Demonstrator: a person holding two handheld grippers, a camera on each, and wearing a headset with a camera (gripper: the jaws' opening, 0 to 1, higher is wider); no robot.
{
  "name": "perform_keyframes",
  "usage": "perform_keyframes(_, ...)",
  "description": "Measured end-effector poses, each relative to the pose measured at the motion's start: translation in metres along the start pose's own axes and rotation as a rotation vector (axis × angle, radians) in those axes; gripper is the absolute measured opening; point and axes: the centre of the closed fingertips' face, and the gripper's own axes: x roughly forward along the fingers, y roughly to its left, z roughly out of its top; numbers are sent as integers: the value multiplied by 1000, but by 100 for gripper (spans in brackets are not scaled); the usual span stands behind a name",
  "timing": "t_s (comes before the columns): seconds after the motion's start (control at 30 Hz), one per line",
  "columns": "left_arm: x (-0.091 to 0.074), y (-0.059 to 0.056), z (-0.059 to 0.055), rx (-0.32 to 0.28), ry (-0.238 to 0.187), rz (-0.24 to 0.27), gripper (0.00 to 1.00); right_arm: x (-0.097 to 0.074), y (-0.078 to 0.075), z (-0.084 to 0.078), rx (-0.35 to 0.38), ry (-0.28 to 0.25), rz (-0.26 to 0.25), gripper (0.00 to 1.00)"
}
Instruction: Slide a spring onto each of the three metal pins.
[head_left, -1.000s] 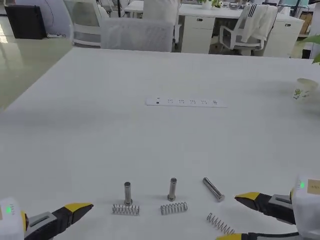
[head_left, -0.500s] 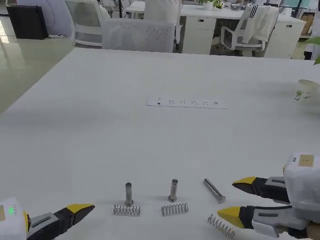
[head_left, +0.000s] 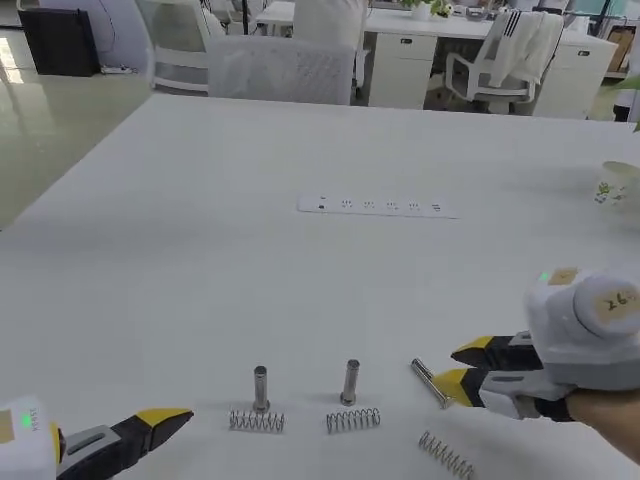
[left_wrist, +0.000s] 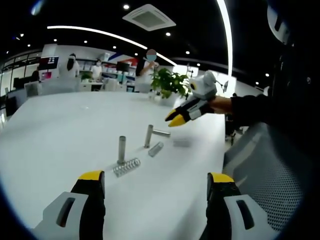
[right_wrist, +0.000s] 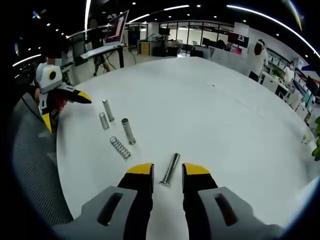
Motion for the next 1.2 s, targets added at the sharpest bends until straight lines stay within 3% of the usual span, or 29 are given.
perform_keyframes(0.17,1,0,-1,1,4,-2,81,9,-4,3,4,26,-10,16)
perform_keyframes(0.43,2,2,-2,-4,3,2,80,25,-9,-6,30,89,-25,12)
perform_keyframes(1.2,3,4,-6,-9,17,4,80,44,-15,-15,86,154,-44,7)
